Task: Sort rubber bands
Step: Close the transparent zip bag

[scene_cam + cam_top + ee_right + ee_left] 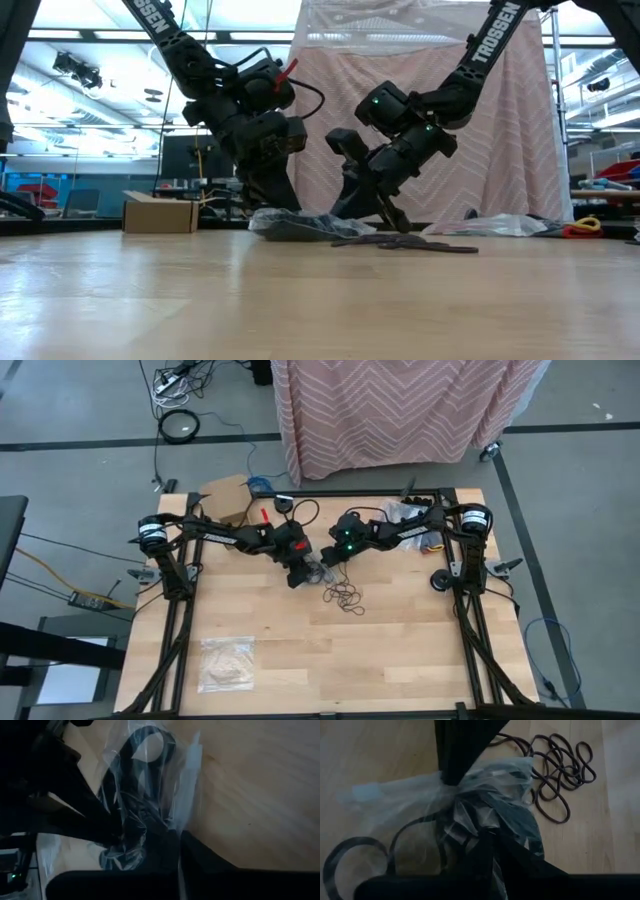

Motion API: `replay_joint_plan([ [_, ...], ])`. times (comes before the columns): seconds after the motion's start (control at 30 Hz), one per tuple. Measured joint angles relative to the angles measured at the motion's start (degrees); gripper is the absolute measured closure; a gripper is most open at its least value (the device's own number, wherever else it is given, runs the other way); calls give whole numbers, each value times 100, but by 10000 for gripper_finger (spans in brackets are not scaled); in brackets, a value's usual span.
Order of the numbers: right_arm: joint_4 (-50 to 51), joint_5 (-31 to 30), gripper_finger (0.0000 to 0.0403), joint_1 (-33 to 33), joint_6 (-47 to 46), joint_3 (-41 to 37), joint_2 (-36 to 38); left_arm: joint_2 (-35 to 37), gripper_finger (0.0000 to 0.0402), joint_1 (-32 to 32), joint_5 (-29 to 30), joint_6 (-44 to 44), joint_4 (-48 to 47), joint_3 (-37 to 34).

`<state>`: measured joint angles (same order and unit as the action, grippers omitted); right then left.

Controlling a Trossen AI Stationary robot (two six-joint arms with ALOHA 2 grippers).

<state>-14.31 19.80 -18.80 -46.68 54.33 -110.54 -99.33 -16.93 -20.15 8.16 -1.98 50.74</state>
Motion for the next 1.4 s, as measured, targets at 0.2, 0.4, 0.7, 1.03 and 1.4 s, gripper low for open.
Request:
replay_joint_plan([
  [0.2,223,274,402,-47,374,0,236,361,365,-283,-1190,-7,-673,382],
  [0.4,1810,295,403,-45,1699,297,994,1000,365,-654,-1476,-627,-1930,1265],
  [0.7,4625,-206,403,53,3761,1929,1651,1231,355,-758,-361,-2244,-2865,2402],
  [1.03,4901,-376,403,82,3910,2865,1799,1313,261,-1189,-495,-1948,-3112,2448],
  [1.4,4973,-334,403,132,3939,2916,1792,1497,204,-1599,-1371,-1827,-3390,2457],
])
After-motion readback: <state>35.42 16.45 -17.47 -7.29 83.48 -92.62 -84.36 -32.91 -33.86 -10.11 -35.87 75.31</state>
